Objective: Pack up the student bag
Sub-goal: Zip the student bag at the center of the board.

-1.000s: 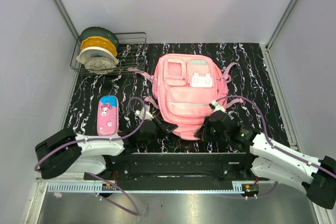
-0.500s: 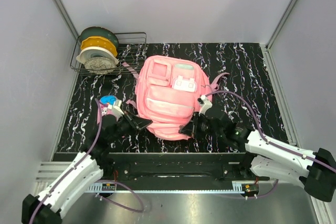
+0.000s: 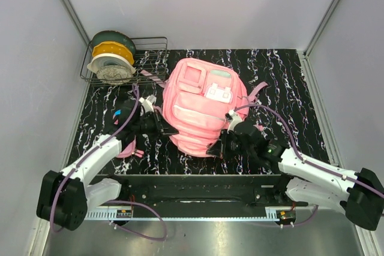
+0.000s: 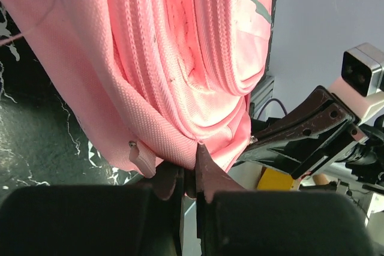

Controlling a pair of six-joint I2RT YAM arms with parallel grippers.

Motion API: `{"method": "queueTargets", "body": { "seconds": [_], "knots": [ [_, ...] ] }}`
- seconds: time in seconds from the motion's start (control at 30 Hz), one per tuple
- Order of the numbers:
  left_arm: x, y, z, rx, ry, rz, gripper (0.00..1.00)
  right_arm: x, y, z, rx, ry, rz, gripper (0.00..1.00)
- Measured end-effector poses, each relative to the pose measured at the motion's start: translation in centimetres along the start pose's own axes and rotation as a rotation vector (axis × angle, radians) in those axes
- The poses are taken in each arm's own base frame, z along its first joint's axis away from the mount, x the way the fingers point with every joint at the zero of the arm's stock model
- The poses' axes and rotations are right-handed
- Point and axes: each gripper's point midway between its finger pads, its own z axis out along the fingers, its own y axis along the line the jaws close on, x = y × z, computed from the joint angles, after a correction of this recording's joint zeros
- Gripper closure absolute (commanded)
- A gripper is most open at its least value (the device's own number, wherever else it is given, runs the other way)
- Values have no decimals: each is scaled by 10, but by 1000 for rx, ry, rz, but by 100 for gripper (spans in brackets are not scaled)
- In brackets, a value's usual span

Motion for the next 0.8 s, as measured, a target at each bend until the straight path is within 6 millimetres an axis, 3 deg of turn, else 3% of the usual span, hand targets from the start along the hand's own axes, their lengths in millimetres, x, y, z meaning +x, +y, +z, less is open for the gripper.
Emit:
{"method": "queueTargets", "body": {
  "seconds": [0.17,0.4,0.43,0.5,0.53,0.6,0.67,0.73,0.8],
  "knots": [
    [-7,9,-11,-1,26,30,100,-2,-7,2,41,-17,32,100],
    [-16,19,-37,29,-11,6,100,-12,9,15,9,-10,34,100],
    [-17,22,-41,36,-17,-12,90,-13,10,17,2,-8,34,100],
    [-18,26,-46,46,-19,-42,50,-13,14,20,-18,-3,28,100],
    [-18,27,-47,49,-20,-46,42,-13,14,20,-21,-2,20,100],
    [-37,37,-56,24,-106,-51,28,-2,-11,15,63,30,24,100],
    [-53,39,-64,12,-187,-34,1,13,-43,10,170,70,44,100],
    [-55,29,-66,22,-219,5,1,23,-63,5,243,100,60,100],
    [-49,13,-66,31,-241,37,1,22,-63,4,248,95,60,100]
  ]
}}
